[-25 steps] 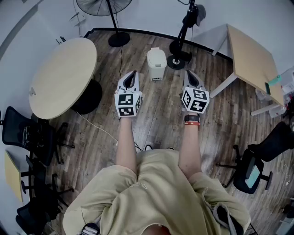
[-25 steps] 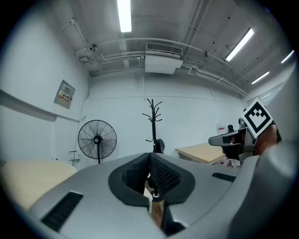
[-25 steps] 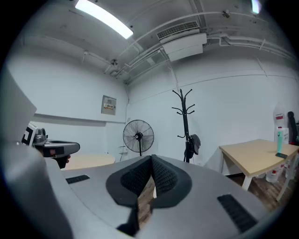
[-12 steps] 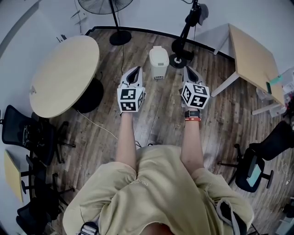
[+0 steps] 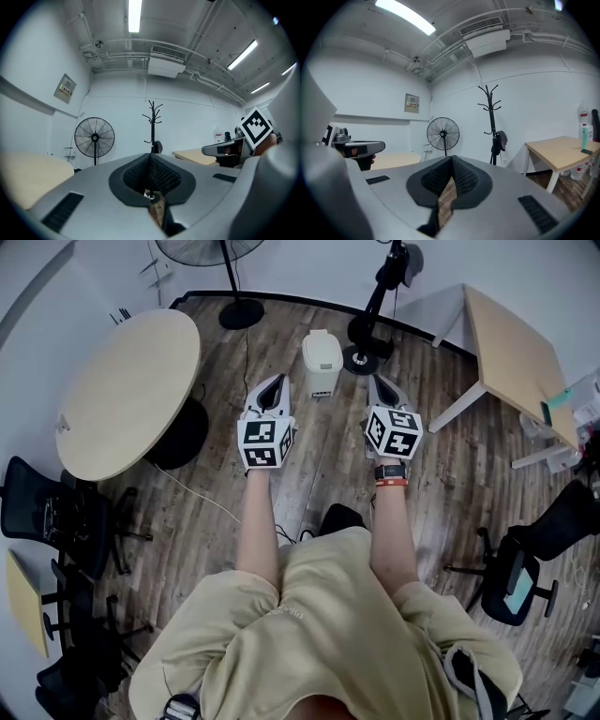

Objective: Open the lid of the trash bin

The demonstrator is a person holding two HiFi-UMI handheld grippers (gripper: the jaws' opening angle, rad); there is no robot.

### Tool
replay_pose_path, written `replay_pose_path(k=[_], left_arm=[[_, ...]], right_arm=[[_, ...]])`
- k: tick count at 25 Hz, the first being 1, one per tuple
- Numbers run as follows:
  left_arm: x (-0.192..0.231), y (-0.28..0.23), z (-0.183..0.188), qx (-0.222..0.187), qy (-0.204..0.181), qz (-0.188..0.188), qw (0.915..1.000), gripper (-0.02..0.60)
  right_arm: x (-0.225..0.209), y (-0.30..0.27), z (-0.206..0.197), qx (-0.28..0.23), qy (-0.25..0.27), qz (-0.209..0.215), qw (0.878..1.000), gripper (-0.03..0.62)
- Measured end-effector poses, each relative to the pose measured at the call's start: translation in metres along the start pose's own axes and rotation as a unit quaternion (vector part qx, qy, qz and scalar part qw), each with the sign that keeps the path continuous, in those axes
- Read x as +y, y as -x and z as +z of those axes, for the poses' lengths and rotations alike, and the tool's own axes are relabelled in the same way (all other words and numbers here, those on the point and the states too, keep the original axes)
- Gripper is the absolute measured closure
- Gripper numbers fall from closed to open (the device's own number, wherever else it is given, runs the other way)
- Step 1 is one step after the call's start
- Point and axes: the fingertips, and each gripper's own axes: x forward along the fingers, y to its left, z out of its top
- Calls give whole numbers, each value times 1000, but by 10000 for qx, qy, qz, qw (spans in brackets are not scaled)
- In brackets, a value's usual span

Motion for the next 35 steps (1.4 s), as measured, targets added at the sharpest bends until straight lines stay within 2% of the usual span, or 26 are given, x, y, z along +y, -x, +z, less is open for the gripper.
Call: replay_pose_path(k=[4,10,25,35], left_arm=[[5,-3,-1,-156,286,-25,9995,557],[16,-34,-14,-111,334,98,9993,557],[54,-200,-14,103,239,-91,9996,557],[69,-278,-18,291,212,-38,9993,557]], right_arm=[[10,-10,-7,134,-42,316,9994,579],[-7,-47,-18,236,-33,266,9994,582],[-64,-212,12,335,-84,419,9985,591],[-87,-287,23,326,-181,636,9973,591]])
